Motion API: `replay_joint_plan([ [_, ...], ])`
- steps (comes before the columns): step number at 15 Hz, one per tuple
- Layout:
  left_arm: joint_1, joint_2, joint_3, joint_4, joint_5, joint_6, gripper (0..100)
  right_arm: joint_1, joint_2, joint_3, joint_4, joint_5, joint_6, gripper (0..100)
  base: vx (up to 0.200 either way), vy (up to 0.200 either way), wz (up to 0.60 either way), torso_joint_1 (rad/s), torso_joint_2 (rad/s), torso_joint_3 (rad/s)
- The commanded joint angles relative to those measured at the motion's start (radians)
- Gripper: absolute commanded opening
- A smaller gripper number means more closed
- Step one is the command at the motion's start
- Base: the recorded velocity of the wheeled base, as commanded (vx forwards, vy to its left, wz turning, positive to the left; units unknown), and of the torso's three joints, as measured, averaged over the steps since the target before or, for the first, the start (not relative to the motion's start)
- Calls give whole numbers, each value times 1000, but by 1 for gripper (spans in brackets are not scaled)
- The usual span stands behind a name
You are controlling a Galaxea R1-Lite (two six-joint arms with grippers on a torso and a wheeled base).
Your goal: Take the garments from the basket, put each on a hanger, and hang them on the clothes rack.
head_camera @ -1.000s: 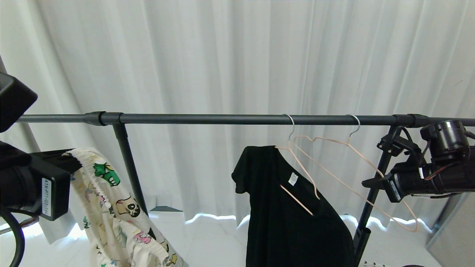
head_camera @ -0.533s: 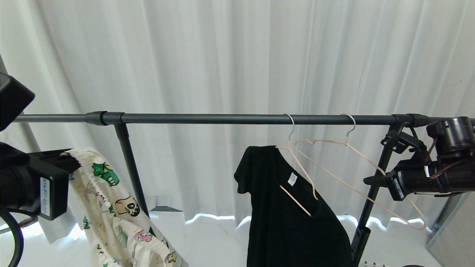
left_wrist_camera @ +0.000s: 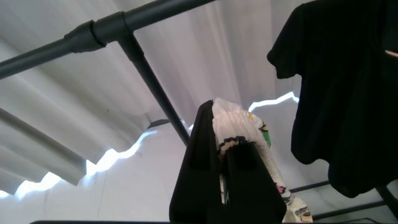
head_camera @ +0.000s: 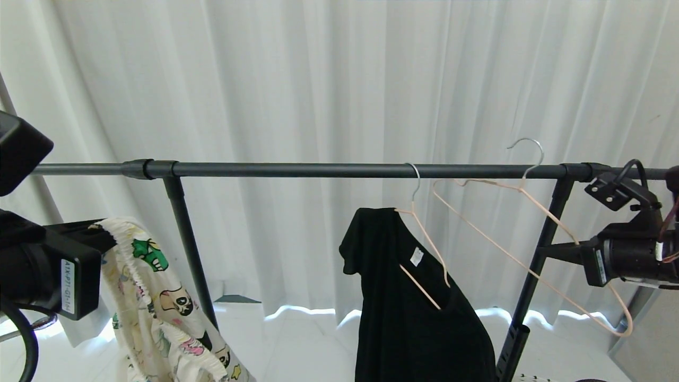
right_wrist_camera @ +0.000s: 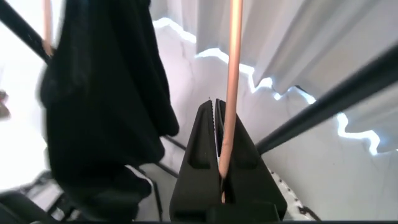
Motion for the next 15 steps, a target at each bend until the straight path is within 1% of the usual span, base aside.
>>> replay_joint_plan([
  [1,6,-5,24,-3,2,-2,0,-1,-142,80,0,-36,44,0,0,0,0,0,0,0],
  [2,7,-9,31,-6,4,1,0,-1,-170,103,0,-69,55,0,0,0,0,0,0,0],
  [3,30,-13,53,-9,11,4,0,1,-234,156,9,-163,70,0,0,0,0,0,0,0],
  [6,67,-14,74,-10,47,8,0,-1,-355,232,70,-276,93,0,0,0,0,0,0,0],
  [8,70,-13,90,-10,56,11,0,1,-420,249,142,-333,95,0,0,0,0,0,0,0],
  [11,72,-13,103,-10,56,11,0,-1,-464,249,162,-347,93,0,0,0,0,0,0,0],
  [15,85,-11,108,-12,56,11,0,1,-518,249,164,-345,90,0,-200,0,0,11,7,-2],
])
